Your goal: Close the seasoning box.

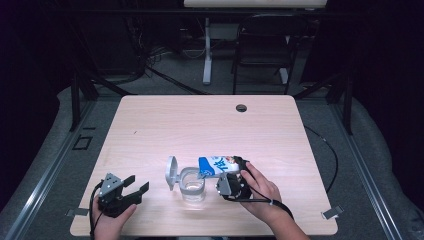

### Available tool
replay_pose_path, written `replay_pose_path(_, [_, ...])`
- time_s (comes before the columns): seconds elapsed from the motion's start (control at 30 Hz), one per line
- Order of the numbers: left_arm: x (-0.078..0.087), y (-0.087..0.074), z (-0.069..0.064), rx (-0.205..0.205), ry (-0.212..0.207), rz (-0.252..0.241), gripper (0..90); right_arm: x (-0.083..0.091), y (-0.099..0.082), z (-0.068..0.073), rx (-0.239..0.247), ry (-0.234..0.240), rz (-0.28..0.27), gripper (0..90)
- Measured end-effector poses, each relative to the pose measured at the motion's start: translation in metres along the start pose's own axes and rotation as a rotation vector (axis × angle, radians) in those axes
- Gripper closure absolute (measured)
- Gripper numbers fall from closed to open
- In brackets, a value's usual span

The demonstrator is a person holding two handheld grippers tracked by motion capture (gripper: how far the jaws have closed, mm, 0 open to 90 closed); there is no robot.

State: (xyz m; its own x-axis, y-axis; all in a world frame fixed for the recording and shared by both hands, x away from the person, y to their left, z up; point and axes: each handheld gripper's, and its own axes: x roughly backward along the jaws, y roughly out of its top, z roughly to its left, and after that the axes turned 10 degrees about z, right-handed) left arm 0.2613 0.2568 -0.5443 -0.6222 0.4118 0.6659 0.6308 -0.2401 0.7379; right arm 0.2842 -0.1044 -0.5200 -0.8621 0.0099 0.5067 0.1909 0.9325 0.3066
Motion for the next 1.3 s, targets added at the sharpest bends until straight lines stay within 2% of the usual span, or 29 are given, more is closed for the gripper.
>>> replay_pose_path(0.03, [0.0003, 0.0001, 0.0003, 0.001, 0.001, -0.001, 39.0, 0.0, 0.0005, 0.0002, 0.006, -0.008, 0.015, 43.8])
replay_pose_path(0.23, [0.0004, -0.0003, 0.0002, 0.003, 0.002, 0.0, 39.0, -0.0016, 0.0004, 0.0, 0.004, -0.019, 0.021, 43.8])
replay_pose_path(0.4, [0.0016, -0.0004, 0.0007, 0.005, 0.001, 0.002, 39.0, -0.0024, 0.0007, 0.0012, 0.039, -0.043, 0.046, 43.8])
replay_pose_path(0.6, [0.0029, -0.0004, 0.0018, 0.002, 0.005, 0.009, 39.0, -0.0047, 0.0011, 0.0049, 0.06, -0.049, 0.029, 43.8])
replay_pose_path(0.63, [0.0022, -0.0007, 0.0018, 0.005, 0.004, -0.001, 39.0, -0.0055, 0.0018, 0.0062, 0.064, -0.044, 0.025, 43.9])
replay_pose_path(0.67, [0.0025, -0.0007, 0.0019, 0.005, 0.004, 0.001, 39.0, -0.0055, 0.0018, 0.0062, 0.064, -0.044, 0.025, 43.9])
replay_pose_path(0.7, [0.0029, -0.0007, 0.002, 0.006, 0.005, 0.0, 39.0, -0.0047, 0.0029, 0.0064, 0.084, -0.054, 0.04, 43.9])
replay_pose_path(0.9, [0.0053, -0.0006, 0.0033, 0.009, 0.009, 0.003, 39.0, -0.0038, 0.0049, 0.0061, 0.102, -0.059, 0.042, 43.9])
replay_pose_path(1.03, [0.0053, -0.0013, 0.0038, 0.011, 0.008, -0.004, 39.1, -0.0036, 0.006, 0.0064, 0.109, -0.053, 0.036, 43.9])
replay_pose_path(1.17, [0.0058, -0.0012, 0.0039, 0.011, 0.008, -0.006, 39.4, -0.0027, 0.0079, 0.0078, 0.146, -0.047, 0.035, 43.9])
replay_pose_path(1.3, [0.0059, -0.0012, 0.0035, 0.009, 0.008, -0.007, 39.3, -0.0028, 0.0093, 0.0086, 0.154, -0.044, 0.029, 43.9])
